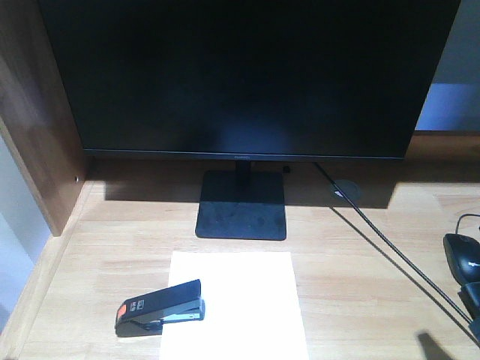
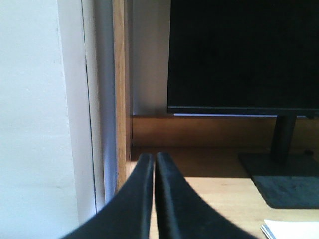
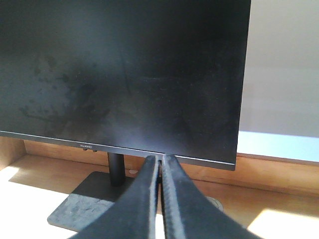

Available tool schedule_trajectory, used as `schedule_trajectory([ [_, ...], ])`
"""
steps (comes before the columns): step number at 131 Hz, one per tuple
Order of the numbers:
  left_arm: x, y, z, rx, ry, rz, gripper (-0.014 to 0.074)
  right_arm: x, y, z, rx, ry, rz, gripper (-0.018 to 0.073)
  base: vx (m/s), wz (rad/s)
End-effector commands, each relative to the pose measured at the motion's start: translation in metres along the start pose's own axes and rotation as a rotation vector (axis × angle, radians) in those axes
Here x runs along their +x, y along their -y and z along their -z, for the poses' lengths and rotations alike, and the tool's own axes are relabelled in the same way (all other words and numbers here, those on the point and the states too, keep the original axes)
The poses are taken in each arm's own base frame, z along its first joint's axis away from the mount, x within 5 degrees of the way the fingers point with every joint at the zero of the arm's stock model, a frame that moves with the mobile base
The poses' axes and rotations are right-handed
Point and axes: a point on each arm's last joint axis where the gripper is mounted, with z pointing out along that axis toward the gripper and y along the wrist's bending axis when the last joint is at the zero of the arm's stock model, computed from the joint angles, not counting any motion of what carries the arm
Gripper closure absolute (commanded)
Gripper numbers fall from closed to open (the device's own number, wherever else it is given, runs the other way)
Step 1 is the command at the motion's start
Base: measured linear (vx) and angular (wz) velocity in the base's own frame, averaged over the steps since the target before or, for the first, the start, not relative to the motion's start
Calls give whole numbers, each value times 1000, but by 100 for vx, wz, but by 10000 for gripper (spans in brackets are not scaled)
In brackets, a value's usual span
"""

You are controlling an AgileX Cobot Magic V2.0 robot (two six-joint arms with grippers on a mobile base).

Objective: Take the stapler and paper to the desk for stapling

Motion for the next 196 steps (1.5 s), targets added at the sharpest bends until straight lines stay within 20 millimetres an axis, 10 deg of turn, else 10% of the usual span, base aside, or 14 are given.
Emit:
schedule_trajectory([
  [1, -4, -1, 1, -4, 81, 8, 603, -10, 0, -1, -1, 22, 23, 566, 0, 0],
  [196, 3, 0, 1, 1, 10, 8, 603, -9, 2, -1, 24, 12, -9, 566, 0, 0],
])
